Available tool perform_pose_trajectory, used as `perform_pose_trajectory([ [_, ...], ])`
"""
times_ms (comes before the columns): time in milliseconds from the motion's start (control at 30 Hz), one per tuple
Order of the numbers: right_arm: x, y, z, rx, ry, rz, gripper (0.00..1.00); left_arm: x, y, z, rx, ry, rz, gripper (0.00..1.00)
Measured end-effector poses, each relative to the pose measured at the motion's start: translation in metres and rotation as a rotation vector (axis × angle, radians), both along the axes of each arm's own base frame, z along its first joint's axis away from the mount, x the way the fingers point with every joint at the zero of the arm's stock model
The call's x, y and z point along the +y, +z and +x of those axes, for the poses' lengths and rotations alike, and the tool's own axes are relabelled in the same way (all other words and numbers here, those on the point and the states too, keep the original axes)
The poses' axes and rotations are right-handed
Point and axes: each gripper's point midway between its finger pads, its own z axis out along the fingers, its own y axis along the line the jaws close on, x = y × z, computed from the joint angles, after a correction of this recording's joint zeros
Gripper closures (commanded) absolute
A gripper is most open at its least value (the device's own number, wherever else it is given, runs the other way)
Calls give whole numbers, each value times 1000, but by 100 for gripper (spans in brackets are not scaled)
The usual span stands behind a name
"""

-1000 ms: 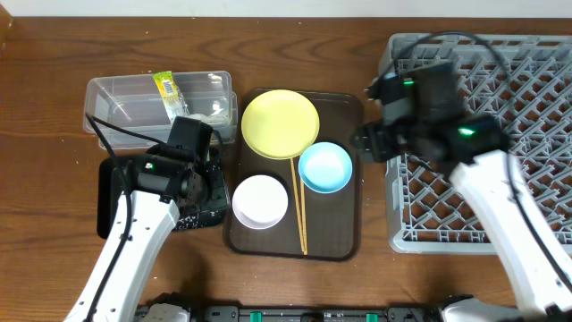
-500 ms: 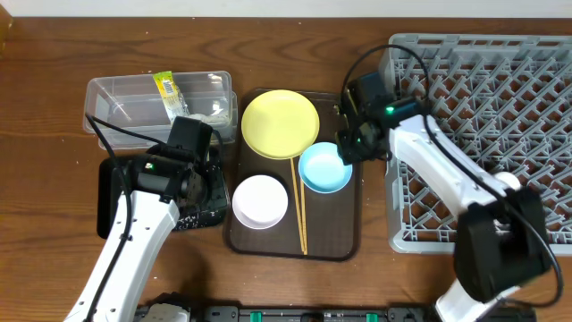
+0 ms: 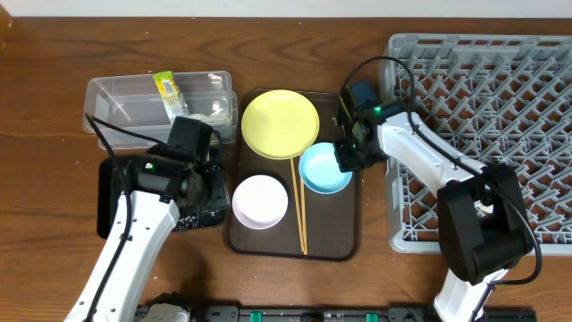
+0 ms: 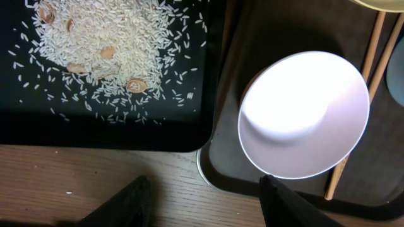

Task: Sort waste into correct bins and load items into the dishwasher rack
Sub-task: 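Reach the right gripper to the blue bowl and grasp it, then carry the blue bowl into the rack and release it with the right gripper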

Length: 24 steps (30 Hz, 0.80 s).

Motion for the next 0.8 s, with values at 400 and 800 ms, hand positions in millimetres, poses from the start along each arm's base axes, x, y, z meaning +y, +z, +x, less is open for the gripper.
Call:
perform_pose_trajectory([
  [400,-39,125,53,-349,-116,-9,99,0,0,0,0,0,0,42],
  [800,-131,258,100,-885,-423,-245,99,0,0,0,0,0,0,42],
])
